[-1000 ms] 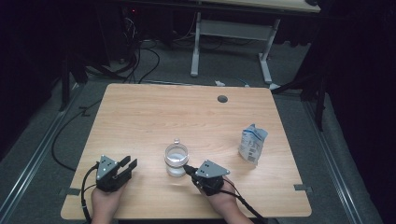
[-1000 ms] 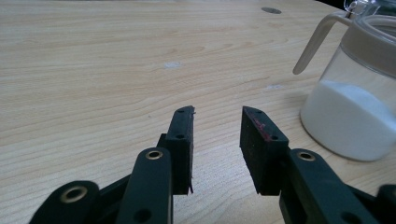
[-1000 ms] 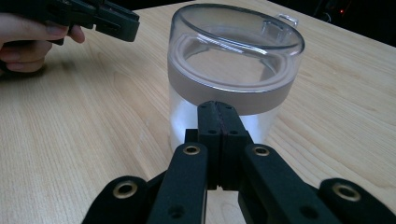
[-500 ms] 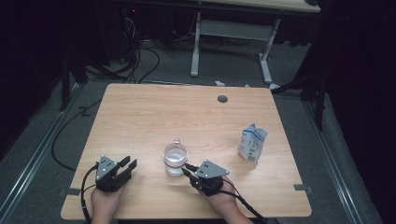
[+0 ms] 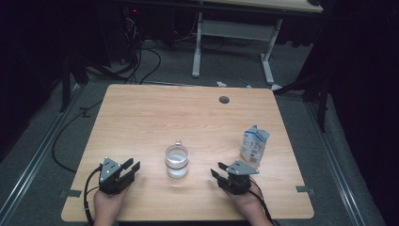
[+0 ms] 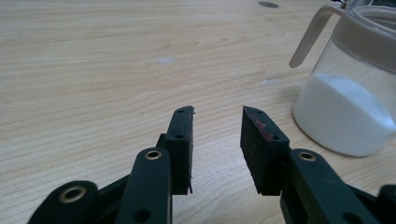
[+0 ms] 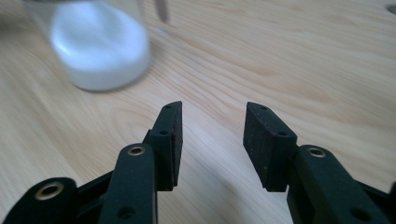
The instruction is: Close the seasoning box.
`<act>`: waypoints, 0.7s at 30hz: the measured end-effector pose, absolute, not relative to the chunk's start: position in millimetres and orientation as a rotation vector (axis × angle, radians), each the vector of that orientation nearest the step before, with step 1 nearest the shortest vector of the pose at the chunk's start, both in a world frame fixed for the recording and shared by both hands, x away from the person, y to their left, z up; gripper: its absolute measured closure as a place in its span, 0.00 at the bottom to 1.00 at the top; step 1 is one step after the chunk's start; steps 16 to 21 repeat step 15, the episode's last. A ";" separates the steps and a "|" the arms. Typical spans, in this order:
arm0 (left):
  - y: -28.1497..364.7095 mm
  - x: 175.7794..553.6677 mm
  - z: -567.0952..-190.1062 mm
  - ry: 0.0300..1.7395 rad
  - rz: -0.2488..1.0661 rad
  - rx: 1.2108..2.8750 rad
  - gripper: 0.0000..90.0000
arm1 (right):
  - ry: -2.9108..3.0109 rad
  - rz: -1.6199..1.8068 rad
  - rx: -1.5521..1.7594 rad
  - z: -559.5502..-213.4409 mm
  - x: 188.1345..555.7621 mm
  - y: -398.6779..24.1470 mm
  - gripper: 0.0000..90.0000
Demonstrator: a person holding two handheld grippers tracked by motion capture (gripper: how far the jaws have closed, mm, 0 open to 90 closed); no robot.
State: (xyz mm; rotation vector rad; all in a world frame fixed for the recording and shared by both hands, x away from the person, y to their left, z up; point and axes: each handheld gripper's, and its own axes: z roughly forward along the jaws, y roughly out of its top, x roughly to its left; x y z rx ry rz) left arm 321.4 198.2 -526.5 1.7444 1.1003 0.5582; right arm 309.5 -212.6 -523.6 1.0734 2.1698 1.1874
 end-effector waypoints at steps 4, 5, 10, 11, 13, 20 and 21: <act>194.2 319.7 -525.6 1.091 0.555 1.747 0.71 | 2.148 1.160 1.101 -525.1 306.5 -235.1 0.62; 190.8 318.1 -524.5 1.077 0.562 1.755 0.71 | 2.114 1.154 1.121 -522.9 301.1 -255.9 0.61; 186.4 319.2 -525.6 1.071 0.565 1.778 0.70 | 2.017 1.171 1.216 -518.4 292.6 -292.6 0.61; 186.1 319.2 -525.0 1.070 0.572 1.775 0.70 | 2.004 1.178 1.221 -517.1 292.6 -294.9 0.61; 185.8 318.3 -523.9 1.069 0.576 1.772 0.70 | 1.996 1.184 1.217 -515.5 292.8 -295.3 0.61; 186.2 317.0 -522.7 1.065 0.574 1.769 0.70 | 2.004 1.183 1.203 -516.3 293.4 -294.0 0.61; 186.2 317.0 -522.7 1.065 0.574 1.769 0.70 | 2.004 1.183 1.203 -516.3 293.4 -294.0 0.61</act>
